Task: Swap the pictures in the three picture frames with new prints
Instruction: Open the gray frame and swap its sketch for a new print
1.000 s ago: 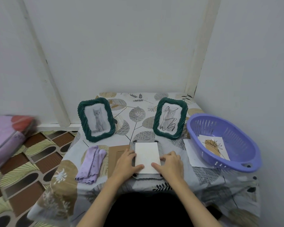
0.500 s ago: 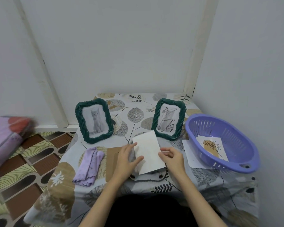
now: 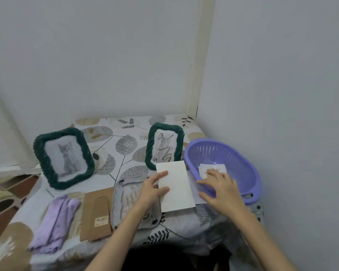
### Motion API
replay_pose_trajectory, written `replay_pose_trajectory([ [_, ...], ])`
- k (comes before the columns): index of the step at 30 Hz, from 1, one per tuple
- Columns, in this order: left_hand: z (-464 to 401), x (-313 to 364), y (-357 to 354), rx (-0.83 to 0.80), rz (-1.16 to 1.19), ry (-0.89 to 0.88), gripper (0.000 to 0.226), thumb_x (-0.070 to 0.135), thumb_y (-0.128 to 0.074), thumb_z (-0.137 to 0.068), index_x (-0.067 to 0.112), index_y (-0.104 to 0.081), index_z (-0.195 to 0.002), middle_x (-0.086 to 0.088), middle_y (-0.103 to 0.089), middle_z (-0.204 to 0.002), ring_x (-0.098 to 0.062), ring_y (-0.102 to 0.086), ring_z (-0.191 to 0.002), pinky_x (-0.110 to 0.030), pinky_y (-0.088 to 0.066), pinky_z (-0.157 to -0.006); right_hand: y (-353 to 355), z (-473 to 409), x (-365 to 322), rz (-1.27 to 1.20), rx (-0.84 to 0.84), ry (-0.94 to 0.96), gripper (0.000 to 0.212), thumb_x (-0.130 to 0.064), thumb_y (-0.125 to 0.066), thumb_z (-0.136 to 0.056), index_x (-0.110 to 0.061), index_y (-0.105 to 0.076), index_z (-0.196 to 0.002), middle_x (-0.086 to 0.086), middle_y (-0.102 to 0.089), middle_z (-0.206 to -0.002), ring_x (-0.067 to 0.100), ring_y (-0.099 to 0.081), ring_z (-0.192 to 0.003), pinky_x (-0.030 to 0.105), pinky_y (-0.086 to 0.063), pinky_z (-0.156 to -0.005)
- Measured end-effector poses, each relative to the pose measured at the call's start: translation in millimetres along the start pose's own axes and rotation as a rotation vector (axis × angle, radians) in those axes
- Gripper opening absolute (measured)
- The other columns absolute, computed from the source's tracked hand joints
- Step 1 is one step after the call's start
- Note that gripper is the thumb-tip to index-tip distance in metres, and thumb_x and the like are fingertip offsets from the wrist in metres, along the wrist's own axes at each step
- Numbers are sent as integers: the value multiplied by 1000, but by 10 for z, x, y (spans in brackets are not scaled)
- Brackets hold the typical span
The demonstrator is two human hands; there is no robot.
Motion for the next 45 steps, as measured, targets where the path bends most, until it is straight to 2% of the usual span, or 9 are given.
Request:
replay_pose_trajectory([
  [3,-100,-18,-174,-11,-111,16,54,-9,-65,-76,12,-54,-125,-9,-51,-127,-29,-56,-109,-39,-50,-92,72,10,157,-237,-204,-13,37,-24,-56,-91,-40,-54,-123,-8,-53,-133,15,-48,-122,34,-44,-95],
  [12,-283,-178,-456,37,-282,44,58,0,-73,-72,4,-51,-126,-10,-61,-107,-21,-60,-81,-26,-52,-69,295,-167,374,-537,34,9,40,-7,-59,-88,-33,-60,-118,-20,-57,-115,0,-55,-112,19,-43,-95],
  [16,-380,-197,-663,-128,-483,-25,81,21,-81,-68,6,-41,-137,-9,-47,-137,-21,-47,-122,-28,-36,-103,332,-222,396,-543,60,10,39,-8,-59,-88,-30,-59,-120,-18,-59,-112,-19,-51,-91,-1,-36,-79],
  [20,-397,-219,-797,-228,-1094,-218,79,51,-66,-75,17,-37,-140,-7,-20,-155,-26,-10,-143,-35,-15,-114,308,-203,389,-540,39,9,38,-9,-58,-88,-27,-59,-121,-21,-54,-116,-3,-50,-114,4,-37,-92],
  [25,-372,-318,-841,-146,-1207,-249,64,60,-49,-83,24,-44,-135,-8,-11,-156,-31,-5,-143,-39,-13,-114,219,-74,265,-489,-19,57,39,-8,-57,-89,-26,-58,-124,-6,-62,-122,9,-54,-115,25,-42,-99],
  [30,-400,-131,-750,86,-472,-221,28,21,-34,-100,15,-61,-103,-7,-61,-112,-26,-51,-113,-26,-35,-90,-33,37,145,-362,-127,108,39,-15,-54,-90,-30,-56,-126,0,-65,-113,18,-57,-107,36,-46,-91],
  [33,-385,39,-701,95,-67,-111,25,25,-31,-100,22,-56,-103,1,-62,-101,-21,-58,-99,-28,-43,-86,-53,46,114,-305,-146,115,40,-16,-53,-91,-32,-53,-127,-2,-64,-113,16,-56,-105,35,-47,-88],
  [39,-353,161,-689,-82,-114,-151,55,24,-61,-87,22,-37,-137,0,-52,-124,-14,-51,-109,-28,-41,-94,176,-234,385,-557,-128,-222,34,-9,-52,-89,-25,-61,-118,-2,-61,-116,9,-56,-90,8,-39,-69],
  [45,-353,162,-676,-63,-211,-129,62,27,-65,-84,19,-39,-139,-1,-46,-139,-17,-43,-125,-26,-36,-99,43,-511,652,-217,-538,-672,60,-20,-76,-75,-7,-35,-116,11,-46,-119,28,-52,-102,31,-46,-64],
])
Point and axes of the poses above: each hand's wrist, its own z-axis away from the middle knuckle, its own y-axis out of the back of the hand, x = y × z, the point moved 3 cm from there along -z, towards the middle knuckle
